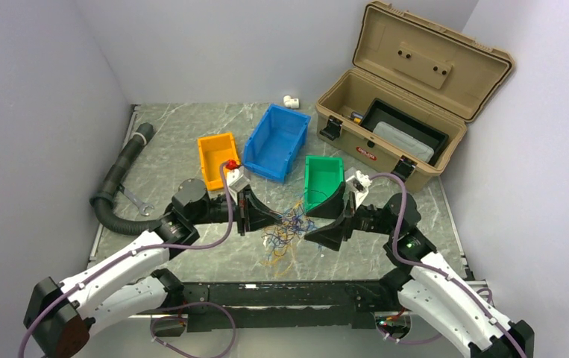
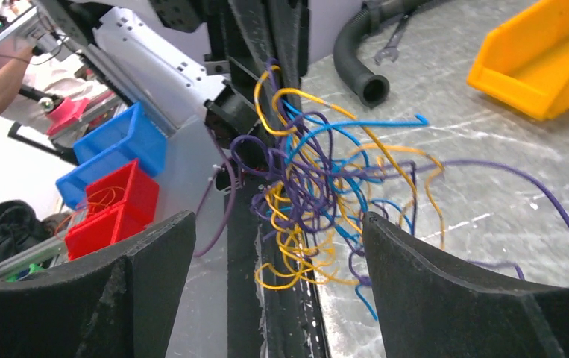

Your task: Untangle the cables

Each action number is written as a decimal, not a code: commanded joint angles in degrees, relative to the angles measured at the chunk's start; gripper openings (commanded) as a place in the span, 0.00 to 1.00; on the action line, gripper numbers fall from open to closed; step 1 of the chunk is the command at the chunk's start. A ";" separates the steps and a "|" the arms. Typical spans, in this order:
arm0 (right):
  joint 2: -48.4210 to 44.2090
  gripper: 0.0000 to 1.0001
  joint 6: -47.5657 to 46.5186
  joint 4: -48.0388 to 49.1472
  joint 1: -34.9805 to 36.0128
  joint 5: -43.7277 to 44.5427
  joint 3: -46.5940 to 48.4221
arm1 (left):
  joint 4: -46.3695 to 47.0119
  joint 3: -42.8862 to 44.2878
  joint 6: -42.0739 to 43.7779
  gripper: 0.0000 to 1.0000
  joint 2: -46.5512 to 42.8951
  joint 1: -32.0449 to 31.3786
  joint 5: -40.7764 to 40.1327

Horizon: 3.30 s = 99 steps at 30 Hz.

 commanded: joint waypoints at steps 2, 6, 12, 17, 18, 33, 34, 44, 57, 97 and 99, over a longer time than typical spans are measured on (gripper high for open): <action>2.48 0.82 -1.68 6.11 2.67 -1.13 1.68 | 8.56 2.56 -2.66 0.00 3.41 -0.93 5.39; 4.29 0.78 -2.42 7.95 5.55 1.92 1.92 | 8.07 3.85 -2.13 0.00 5.51 -1.88 4.43; 4.76 0.18 -4.56 2.30 7.31 14.24 2.87 | 4.86 5.18 -0.43 0.00 5.97 -2.14 2.09; -2.12 0.00 -3.83 -13.99 7.32 42.20 4.10 | -11.52 7.17 3.53 0.00 1.88 -1.23 -16.08; -3.71 0.00 -3.32 -17.33 7.29 48.19 4.36 | -13.90 6.95 3.26 0.00 0.81 -0.23 -19.70; -19.71 0.00 5.11 -41.03 7.33 82.92 6.50 | -32.77 3.56 3.06 0.00 -11.19 9.75 -42.25; -19.37 0.00 4.19 -39.70 7.30 80.71 6.43 | -32.75 3.94 3.35 0.00 -10.97 9.77 -40.82; -6.62 0.82 -9.03 -16.86 7.36 24.83 5.42 | -18.93 5.18 6.80 0.00 -6.31 8.93 -7.63; 7.95 0.87 -6.76 2.79 8.19 13.85 5.93 | -19.86 9.43 10.22 0.00 -3.65 2.25 -4.46; 12.72 0.00 -3.47 -8.39 10.50 30.38 29.86 | -7.37 9.75 6.88 0.93 3.63 0.42 -10.62; 14.30 0.00 -3.55 -9.31 10.51 30.60 33.63 | -6.37 12.06 7.04 0.93 5.41 0.30 -10.54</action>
